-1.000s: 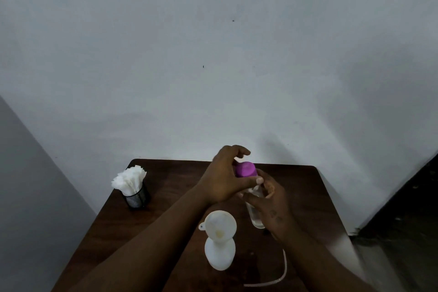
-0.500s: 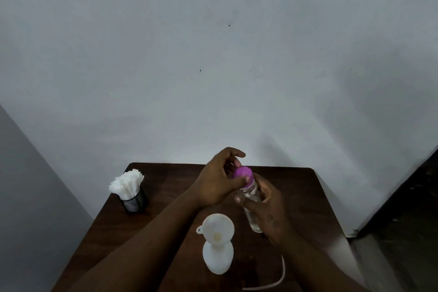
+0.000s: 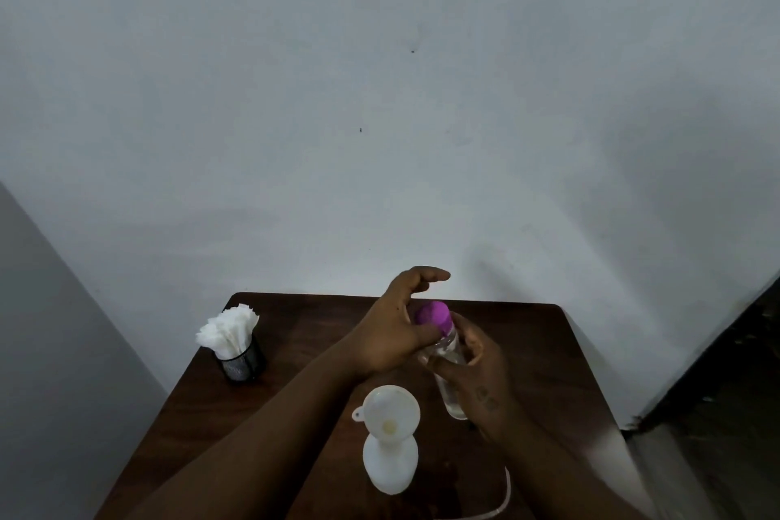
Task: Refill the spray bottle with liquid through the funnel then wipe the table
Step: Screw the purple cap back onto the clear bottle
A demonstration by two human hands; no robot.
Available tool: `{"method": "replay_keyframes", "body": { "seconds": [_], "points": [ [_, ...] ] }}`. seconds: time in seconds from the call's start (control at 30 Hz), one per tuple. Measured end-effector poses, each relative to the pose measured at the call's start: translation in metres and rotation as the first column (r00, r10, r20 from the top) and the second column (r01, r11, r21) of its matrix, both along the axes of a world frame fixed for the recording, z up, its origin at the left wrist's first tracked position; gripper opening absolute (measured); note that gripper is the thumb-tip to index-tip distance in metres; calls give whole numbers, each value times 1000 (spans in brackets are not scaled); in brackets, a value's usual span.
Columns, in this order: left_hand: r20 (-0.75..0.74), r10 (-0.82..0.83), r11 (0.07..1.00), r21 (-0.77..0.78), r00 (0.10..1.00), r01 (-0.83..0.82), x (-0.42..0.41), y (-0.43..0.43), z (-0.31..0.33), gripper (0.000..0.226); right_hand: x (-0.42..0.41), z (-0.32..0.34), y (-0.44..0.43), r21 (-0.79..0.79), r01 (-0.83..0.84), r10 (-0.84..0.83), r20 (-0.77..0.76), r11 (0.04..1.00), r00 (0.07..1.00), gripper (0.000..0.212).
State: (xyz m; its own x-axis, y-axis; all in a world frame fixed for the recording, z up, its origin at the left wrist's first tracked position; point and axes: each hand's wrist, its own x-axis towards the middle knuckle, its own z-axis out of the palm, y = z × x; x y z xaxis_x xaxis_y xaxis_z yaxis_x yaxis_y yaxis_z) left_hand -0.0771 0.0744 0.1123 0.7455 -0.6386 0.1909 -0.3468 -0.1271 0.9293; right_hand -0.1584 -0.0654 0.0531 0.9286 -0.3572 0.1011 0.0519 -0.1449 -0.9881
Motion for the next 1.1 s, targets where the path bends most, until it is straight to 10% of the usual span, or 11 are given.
{"method": "replay_keyframes", "body": {
  "seconds": [1.1],
  "points": [
    [201, 239, 956, 124, 950, -267, -3, 0, -20, 66, 0, 2, 7, 26, -20, 20, 28, 999, 999, 56]
  ]
}}
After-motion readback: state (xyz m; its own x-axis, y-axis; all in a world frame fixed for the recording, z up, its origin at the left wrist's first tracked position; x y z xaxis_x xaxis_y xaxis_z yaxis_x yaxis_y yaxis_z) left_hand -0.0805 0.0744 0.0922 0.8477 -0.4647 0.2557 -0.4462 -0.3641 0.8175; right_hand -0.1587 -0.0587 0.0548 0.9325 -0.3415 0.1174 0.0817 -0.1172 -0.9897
